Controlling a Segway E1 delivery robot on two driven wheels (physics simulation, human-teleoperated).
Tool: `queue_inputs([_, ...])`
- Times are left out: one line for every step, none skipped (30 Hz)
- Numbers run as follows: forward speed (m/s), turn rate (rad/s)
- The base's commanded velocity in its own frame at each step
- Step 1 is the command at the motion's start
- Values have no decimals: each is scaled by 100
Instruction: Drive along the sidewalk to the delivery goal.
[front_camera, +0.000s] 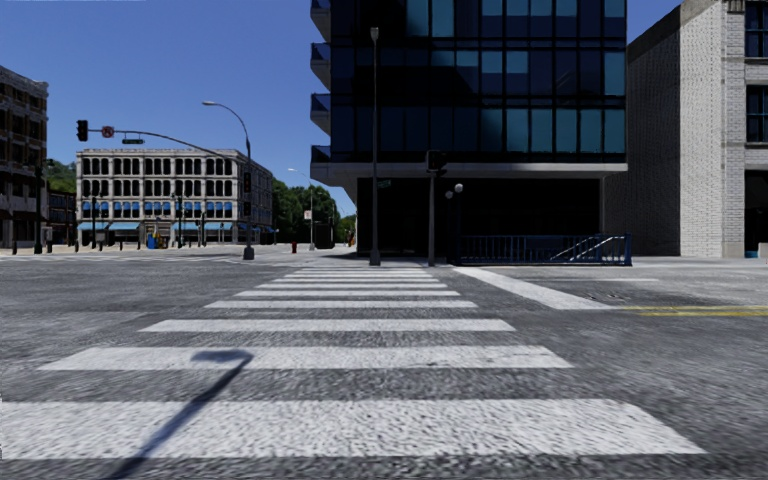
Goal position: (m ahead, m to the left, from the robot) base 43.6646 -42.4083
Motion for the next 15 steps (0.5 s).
queue_inputs([200,30])
queue_inputs([200,30])
queue_inputs([200,30])
queue_inputs([200,30])
queue_inputs([200,30])
queue_inputs([200,30])
queue_inputs([200,30])
queue_inputs([200,30])
queue_inputs([200,30])
queue_inputs([200,30])
queue_inputs([200,30])
queue_inputs([200,30])
queue_inputs([200,30])
queue_inputs([200,30])
queue_inputs([200,30])
